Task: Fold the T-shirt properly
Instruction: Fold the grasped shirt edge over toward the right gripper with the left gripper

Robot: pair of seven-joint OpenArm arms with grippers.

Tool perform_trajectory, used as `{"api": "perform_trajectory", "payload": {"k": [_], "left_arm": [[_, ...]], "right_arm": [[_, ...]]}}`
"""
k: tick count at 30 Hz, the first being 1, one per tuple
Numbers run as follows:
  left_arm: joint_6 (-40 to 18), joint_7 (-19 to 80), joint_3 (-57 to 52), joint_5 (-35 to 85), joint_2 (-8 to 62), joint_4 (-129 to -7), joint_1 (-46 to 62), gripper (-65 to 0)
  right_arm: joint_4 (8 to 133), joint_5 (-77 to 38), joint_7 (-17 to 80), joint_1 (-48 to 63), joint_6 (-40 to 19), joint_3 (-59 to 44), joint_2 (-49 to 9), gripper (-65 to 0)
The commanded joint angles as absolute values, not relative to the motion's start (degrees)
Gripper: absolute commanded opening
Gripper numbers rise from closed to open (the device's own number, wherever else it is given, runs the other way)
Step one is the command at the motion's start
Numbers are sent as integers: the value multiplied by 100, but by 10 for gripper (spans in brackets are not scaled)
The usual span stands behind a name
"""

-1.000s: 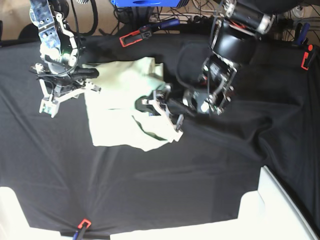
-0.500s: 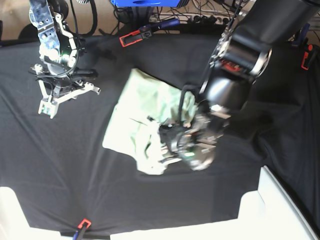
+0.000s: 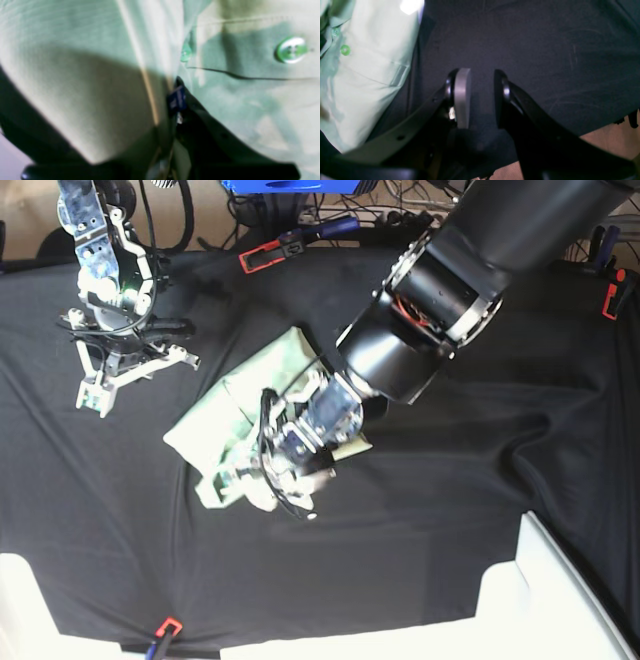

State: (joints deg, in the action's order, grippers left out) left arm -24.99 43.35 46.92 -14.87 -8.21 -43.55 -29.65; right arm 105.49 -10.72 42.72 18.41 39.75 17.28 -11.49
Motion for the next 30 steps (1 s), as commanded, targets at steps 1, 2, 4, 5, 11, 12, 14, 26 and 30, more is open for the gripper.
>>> {"api": "perform_trajectory", "payload": {"k": [1, 2, 4, 5, 11, 12, 14, 26, 30], "left_arm": [[-2527, 4154, 4822, -1481, -900, -4435, -3090, -650], [-2527, 4057, 4945, -1525, -900, -4435, -3090, -650], [-2527, 3855, 5235, -1516, -900, -4435, -3090, -650], [-2519, 3741, 5358, -1516, -900, -4444, -3099, -650], [-2519, 3213, 6167, -1516, -900, -4444, -3152, -650], [-2519, 3187, 6325, -1516, -900, -4444, -3152, -650], [-2519, 3187, 6589, -1516, -900, -4444, -3160, -650], [-2510, 3152, 7178, -1525, -900, -4752, -3292, -650], [-2510, 3152, 7178, -1525, -900, -4778, -3292, -650]], "right_arm": [[10642, -1007, 4154, 1807, 4000, 1710, -1174, -490], [10642, -1007, 4154, 1807, 4000, 1710, -1174, -490], [10642, -1007, 4154, 1807, 4000, 1710, -1182, -490], [10642, -1007, 4154, 1807, 4000, 1710, -1182, -490], [10642, -1007, 4154, 1798, 4000, 1710, -1182, -490], [10642, -1007, 4154, 1798, 4000, 1701, -1182, -490], [10642, -1007, 4154, 1798, 4000, 1578, -1182, -490], [10642, -1007, 4154, 1736, 4000, 1516, -1174, -490], [10642, -1007, 4154, 1736, 4000, 1516, -1174, -490]]}}
